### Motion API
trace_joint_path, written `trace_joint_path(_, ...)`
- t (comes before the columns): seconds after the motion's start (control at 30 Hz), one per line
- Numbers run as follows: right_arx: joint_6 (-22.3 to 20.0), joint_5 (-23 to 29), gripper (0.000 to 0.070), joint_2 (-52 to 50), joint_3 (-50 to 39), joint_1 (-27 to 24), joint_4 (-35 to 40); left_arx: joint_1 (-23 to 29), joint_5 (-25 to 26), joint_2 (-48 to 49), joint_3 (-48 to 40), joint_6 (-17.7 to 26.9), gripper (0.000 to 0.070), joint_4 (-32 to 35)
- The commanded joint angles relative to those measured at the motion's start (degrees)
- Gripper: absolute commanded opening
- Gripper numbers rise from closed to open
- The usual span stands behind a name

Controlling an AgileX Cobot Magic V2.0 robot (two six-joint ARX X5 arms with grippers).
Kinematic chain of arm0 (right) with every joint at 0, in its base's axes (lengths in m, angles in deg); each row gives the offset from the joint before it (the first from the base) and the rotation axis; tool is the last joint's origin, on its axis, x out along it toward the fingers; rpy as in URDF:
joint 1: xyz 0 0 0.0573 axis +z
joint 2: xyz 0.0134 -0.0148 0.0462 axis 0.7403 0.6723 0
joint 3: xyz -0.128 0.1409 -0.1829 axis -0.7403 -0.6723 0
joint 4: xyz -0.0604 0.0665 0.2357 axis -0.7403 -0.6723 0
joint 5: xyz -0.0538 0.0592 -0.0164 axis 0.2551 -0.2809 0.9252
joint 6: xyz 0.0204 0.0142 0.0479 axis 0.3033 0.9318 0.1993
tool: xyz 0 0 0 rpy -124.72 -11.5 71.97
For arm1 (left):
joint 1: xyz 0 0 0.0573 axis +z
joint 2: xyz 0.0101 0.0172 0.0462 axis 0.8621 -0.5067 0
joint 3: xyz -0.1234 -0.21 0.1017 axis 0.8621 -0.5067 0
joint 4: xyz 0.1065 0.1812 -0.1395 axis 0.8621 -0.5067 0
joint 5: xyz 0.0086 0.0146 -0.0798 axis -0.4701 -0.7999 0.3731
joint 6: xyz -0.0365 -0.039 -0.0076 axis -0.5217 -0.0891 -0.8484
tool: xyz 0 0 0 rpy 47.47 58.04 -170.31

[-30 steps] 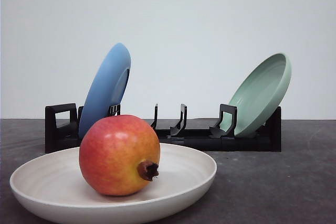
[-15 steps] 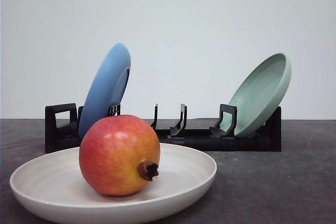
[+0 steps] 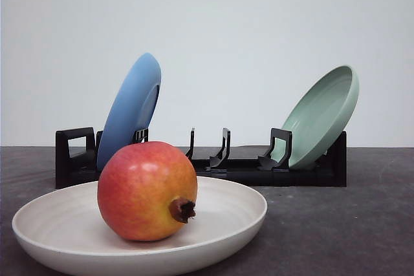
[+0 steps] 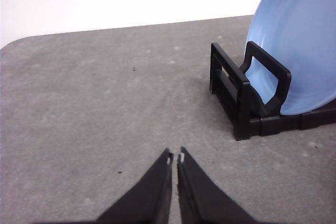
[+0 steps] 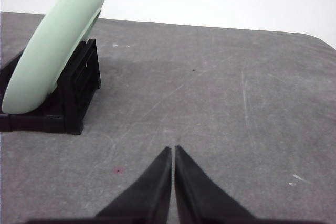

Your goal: Place pomegranate in white plate

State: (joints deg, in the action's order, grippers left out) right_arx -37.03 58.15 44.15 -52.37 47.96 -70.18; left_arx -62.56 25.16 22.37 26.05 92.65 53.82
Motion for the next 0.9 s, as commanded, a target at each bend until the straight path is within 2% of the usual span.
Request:
trace_joint_path(0.0, 0.98, 0.16, 0.0003, -0.09, -0.24, -0.07, 0.68, 0.0, -0.21, 0.13, -0.72, -0.04, 0.0, 0.02)
trace_joint_path(0.87, 0.98, 0.16, 0.0003, -0.09, -0.24, -0.07, 0.68, 0.0, -0.21, 0.13, -0.72, -0.02, 0.0, 0.02)
